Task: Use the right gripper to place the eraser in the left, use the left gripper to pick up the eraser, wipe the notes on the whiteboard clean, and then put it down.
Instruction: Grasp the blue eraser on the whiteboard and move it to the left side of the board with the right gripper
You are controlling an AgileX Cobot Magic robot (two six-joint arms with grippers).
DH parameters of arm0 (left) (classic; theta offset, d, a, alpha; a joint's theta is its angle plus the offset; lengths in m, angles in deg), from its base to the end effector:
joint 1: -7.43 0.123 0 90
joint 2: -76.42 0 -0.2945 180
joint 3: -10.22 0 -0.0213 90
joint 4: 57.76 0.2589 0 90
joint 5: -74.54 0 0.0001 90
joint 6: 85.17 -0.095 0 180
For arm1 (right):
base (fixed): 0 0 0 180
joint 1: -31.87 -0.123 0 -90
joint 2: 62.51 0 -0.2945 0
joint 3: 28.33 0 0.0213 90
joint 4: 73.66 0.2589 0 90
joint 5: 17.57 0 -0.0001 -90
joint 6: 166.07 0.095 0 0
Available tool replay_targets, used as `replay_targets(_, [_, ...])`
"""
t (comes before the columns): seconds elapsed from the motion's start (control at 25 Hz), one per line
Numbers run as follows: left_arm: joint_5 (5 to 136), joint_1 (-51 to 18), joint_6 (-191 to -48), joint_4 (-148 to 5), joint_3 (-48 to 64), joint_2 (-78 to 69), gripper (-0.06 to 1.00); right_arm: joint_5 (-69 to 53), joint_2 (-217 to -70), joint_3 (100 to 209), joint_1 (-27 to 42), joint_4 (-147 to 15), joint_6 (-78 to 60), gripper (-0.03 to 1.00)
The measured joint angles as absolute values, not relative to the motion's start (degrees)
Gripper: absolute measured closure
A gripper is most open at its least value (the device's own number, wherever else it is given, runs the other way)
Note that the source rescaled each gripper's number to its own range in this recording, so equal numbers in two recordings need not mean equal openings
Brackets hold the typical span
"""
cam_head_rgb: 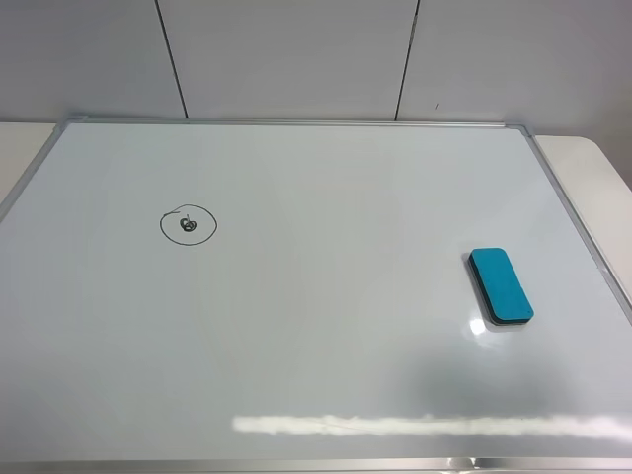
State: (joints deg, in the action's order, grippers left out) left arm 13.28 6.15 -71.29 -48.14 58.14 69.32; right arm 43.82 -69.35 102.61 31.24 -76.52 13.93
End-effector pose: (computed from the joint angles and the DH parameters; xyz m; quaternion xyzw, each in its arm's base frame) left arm -0.0075 0.0141 0.2841 -0.0974 0.8407 0.0136 0.5324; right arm -0.0056 -0.0042 0.2773 -0.0035 0.8537 -0.0221 0.5203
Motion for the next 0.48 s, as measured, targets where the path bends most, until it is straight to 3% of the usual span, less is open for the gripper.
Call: replay_targets(0.48, [13.28, 6.15, -71.29, -48.14, 58.14, 69.32, -0.06, 43.82, -69.35, 102.61, 31.24, -76.52, 13.93, -0.03])
